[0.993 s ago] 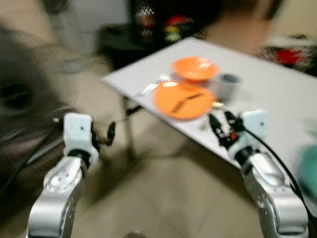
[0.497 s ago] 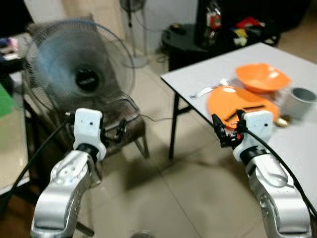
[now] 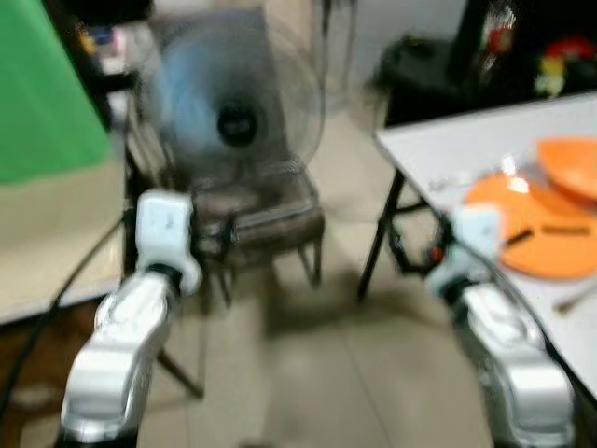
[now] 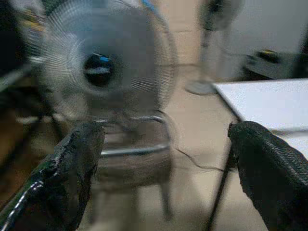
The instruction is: Setting the table
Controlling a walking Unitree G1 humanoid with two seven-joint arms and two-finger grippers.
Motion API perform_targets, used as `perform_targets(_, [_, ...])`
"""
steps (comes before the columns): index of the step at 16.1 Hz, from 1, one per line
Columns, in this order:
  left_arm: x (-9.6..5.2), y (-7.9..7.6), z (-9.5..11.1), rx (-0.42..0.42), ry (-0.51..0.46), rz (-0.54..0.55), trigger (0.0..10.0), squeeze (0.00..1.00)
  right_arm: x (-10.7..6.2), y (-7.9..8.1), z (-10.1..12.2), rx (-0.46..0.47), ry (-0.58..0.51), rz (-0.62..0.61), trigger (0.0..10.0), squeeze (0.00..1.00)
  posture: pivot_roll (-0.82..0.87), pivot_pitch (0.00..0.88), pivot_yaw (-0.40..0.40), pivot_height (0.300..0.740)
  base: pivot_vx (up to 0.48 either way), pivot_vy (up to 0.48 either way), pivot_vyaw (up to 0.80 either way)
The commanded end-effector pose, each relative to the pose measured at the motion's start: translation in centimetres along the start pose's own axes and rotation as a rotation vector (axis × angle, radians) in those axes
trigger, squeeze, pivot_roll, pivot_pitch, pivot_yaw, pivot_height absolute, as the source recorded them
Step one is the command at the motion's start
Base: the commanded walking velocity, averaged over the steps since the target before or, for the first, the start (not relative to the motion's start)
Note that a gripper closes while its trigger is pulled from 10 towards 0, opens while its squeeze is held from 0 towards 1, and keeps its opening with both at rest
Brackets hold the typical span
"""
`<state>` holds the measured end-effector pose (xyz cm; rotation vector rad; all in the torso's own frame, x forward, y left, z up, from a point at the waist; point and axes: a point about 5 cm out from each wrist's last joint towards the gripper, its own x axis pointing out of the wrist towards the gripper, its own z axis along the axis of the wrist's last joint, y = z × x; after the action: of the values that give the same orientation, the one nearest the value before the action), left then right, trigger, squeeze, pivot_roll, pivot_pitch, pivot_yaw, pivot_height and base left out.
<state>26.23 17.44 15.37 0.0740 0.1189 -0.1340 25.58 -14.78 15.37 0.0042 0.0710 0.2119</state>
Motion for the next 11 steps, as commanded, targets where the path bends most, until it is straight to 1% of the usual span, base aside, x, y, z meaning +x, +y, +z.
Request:
perform_targets(1, [-0.1, -0.2, 0.4, 0.011, -0.018, -0.009, 10.0, 0.00, 0.0, -0.3, 0.1, -0.004, 0.011, -0.006, 10.0, 0.68, 0.06, 0.000, 0.038, 0.740, 0.000, 0.000, 0.80])
perform_targets(3, [-0.2, -0.2, 0.5, 0.018, -0.024, -0.010, 10.0, 0.00, 0.2, -0.2, 0.2, -0.002, 0.008, -0.001, 10.0, 0.68, 0.06, 0.000, 0.038, 0.740, 0.000, 0.000, 0.80])
perform_targets(4, [-0.3, -0.3, 0.6, 0.013, -0.034, 0.001, 10.0, 0.00, 0.8, 0.1, 0.4, -0.003, -0.003, 0.019, 10.0, 0.69, 0.07, 0.000, 0.029, 0.740, 0.000, 0.000, 0.80])
perform_targets(5, [-0.3, -0.2, 0.6, 0.014, -0.034, 0.001, 10.0, 0.00, 0.8, 0.2, 0.5, -0.003, -0.006, 0.025, 10.0, 0.69, 0.06, 0.000, 0.039, 0.740, 0.000, 0.000, 0.80])
perform_targets(6, [-0.2, -0.1, 0.5, 0.028, -0.030, -0.006, 10.0, 0.00, 0.8, 0.3, 0.5, 0.003, -0.008, 0.028, 10.0, 0.69, 0.07, 0.000, 0.041, 0.740, 0.000, 0.000, 0.80])
perform_targets(7, [-0.3, -0.1, 0.7, 0.029, -0.037, -0.014, 10.0, 0.00, 0.7, 0.4, 0.3, 0.009, -0.004, 0.030, 10.0, 0.69, 0.07, 0.000, 0.044, 0.740, 0.000, 0.000, 0.80])
perform_targets(10, [-0.3, 0.1, 0.7, 0.015, -0.036, -0.008, 10.0, 0.00, 0.6, 0.5, 0.1, 0.016, 0.001, 0.037, 10.0, 0.69, 0.07, 0.000, 0.047, 0.740, 0.000, 0.000, 0.80])
perform_targets(11, [-0.5, 0.0, 0.8, 0.015, -0.040, -0.019, 10.0, 0.00, 0.5, 0.7, 0.1, 0.019, 0.002, 0.052, 10.0, 0.69, 0.08, 0.000, 0.051, 0.740, 0.000, 0.000, 0.80])
